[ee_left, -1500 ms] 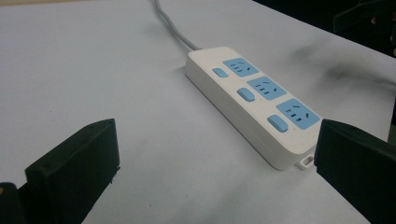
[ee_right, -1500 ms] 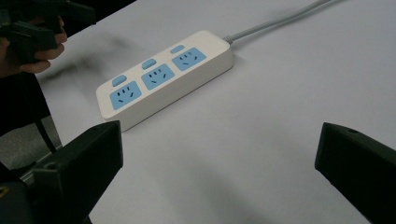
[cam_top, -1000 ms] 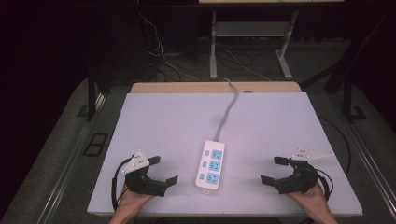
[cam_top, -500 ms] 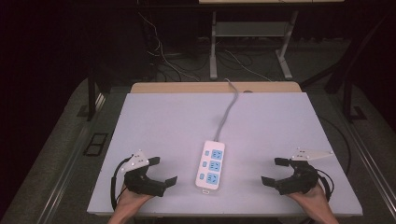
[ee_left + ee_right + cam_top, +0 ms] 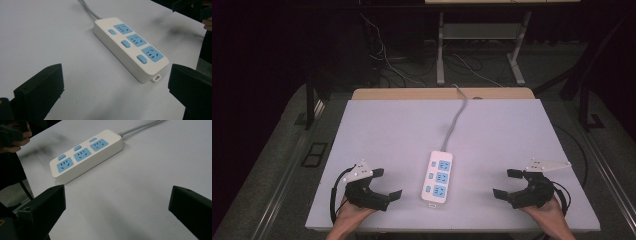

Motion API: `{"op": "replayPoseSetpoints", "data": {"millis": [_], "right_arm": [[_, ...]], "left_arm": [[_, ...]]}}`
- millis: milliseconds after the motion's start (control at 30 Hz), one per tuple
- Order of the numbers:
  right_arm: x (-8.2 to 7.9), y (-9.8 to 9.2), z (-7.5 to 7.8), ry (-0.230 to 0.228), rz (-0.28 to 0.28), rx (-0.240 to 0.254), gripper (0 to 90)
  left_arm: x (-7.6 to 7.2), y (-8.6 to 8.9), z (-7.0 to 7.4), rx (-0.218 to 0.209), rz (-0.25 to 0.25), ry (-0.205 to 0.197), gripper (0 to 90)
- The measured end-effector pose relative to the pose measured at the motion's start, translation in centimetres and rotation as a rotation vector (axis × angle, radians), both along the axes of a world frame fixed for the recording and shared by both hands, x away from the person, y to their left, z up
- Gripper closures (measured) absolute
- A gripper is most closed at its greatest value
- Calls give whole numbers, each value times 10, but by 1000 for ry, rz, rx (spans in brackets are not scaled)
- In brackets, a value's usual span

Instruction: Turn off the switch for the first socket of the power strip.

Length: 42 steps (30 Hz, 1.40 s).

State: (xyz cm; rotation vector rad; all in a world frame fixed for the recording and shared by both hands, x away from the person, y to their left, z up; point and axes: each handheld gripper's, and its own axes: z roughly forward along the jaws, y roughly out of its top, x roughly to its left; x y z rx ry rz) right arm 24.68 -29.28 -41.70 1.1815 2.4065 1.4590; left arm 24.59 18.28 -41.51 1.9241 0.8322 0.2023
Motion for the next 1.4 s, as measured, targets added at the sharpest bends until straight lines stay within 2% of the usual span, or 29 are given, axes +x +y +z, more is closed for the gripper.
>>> {"op": "replayPoseSetpoints", "data": {"millis": [600,1400], "right_arm": [[0,0,0,0,-3,-6,8],[-1,-1,0,-3,-3,-12,8]], "left_arm": [[13,-8,16,56,-35,13,0],[35,-29,39,82,-98,15,0]]}}
